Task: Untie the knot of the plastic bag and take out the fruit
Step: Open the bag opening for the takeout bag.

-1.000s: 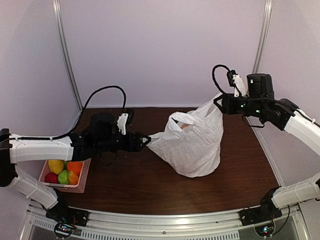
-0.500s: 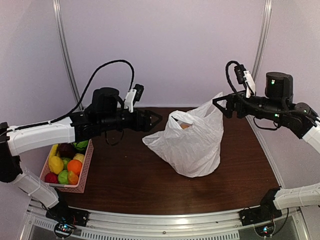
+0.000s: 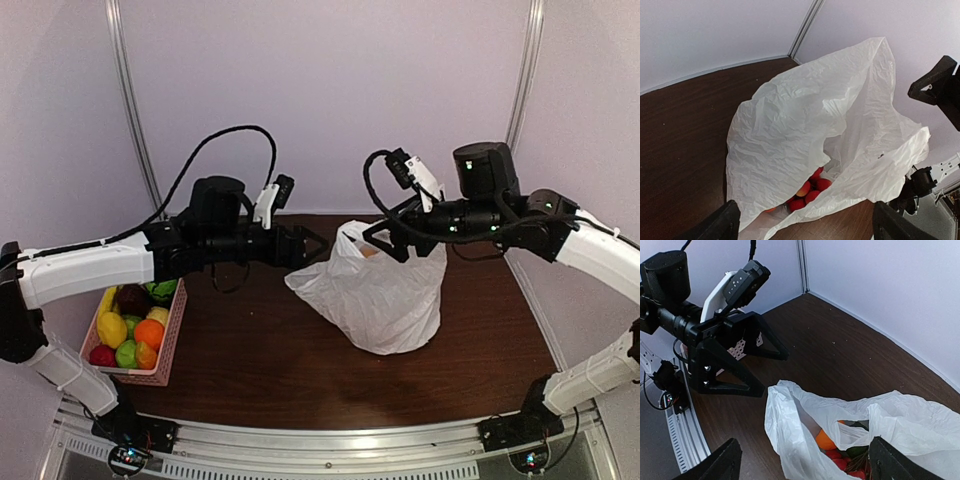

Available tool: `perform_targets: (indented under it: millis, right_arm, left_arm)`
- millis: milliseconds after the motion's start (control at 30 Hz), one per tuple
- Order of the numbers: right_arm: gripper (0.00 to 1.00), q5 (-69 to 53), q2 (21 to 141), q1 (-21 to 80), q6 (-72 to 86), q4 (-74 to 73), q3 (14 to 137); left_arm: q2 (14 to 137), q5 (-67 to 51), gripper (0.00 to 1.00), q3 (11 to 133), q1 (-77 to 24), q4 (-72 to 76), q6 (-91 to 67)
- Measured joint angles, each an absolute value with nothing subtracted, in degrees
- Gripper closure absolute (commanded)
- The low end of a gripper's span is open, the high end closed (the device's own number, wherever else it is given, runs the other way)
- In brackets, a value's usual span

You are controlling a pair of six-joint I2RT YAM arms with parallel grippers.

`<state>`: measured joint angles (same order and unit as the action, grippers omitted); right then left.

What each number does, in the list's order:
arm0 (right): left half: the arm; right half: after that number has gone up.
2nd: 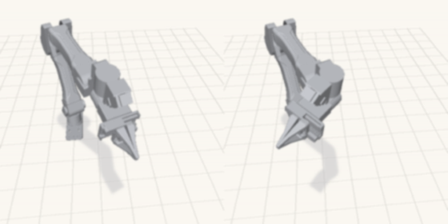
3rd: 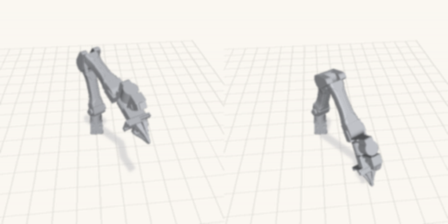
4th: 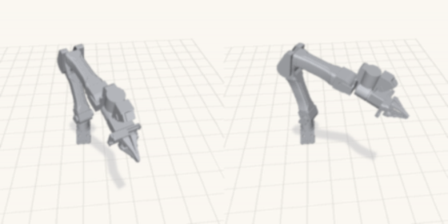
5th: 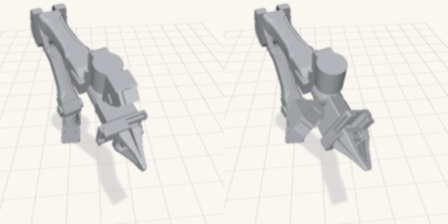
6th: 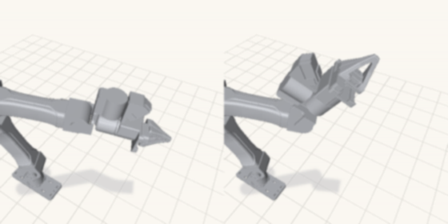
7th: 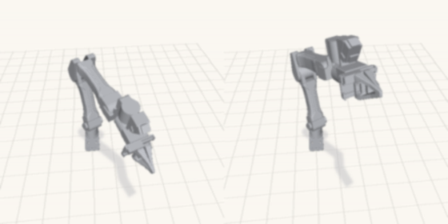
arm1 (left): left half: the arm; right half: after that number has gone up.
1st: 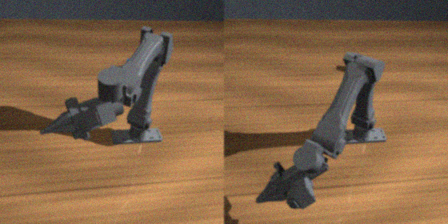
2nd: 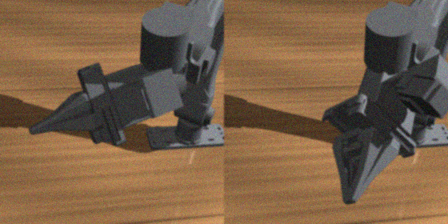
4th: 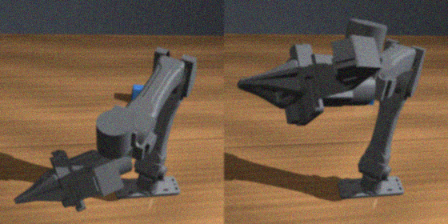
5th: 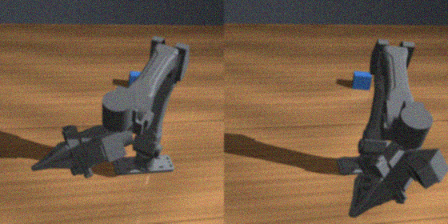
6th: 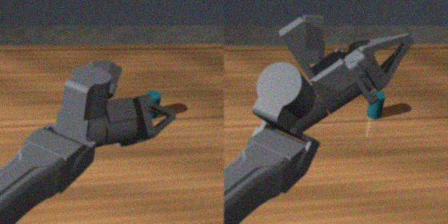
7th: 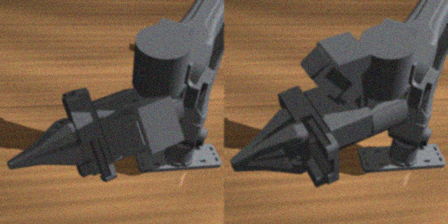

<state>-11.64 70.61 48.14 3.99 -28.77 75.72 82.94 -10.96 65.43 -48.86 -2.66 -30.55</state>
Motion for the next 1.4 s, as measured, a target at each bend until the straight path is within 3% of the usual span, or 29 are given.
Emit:
perform_targets:
  millis: [167,267,333,467,667,1000,1200,1267,1400]
  right_arm:
    - [0.22,-12.5,76.7,48.2,1.0,-29.3,79.4]
    - [0.35,-13.9,79.3,48.2,-0.7,-30.3,81.6]
    - [0.53,-15.3,80.6,48.2,-1.7,-30.5,82.6]
    - [0.98,-19.6,82.0,48.2,-2.9,-31.3,83.3]
    - [1.00,-23.7,78.5,49.3,-2.0,-32.9,79.5]
    - [1.00,-25.1,63.5,53.5,7.5,-32.7,58.5]
    - [1.00,-25.0,60.7,53.6,11.0,-30.7,56.7]
    - [1.00,-25.0,60.5,53.6,11.2,-30.0,56.8]
    - [1.00,-25.1,60.7,53.6,11.8,-29.8,56.8]
  left_arm:
    - [83.2,-11.4,0.05,65.6,-48.8,-4.9,-30.6]
    - [84.1,-11.8,0.05,66.3,-48.7,-4.9,-30.9]
    - [85.0,-12.2,0.05,66.9,-48.5,-5.0,-31.0]
    - [87.1,-13.0,0.04,69.0,-48.2,-6.0,-30.9]
    - [88.6,-13.5,0.02,71.0,-47.3,-7.0,-30.0]
    - [94.7,-19.5,0.02,75.9,-47.1,-7.1,-25.0]
    - [99.2,-23.3,0.02,77.4,-47.4,-8.2,-18.6]
    - [99.7,-23.0,0.07,77.4,-47.4,-9.0,-16.7]
    - [100.4,-21.9,0.33,78.4,-47.4,-9.9,-13.9]
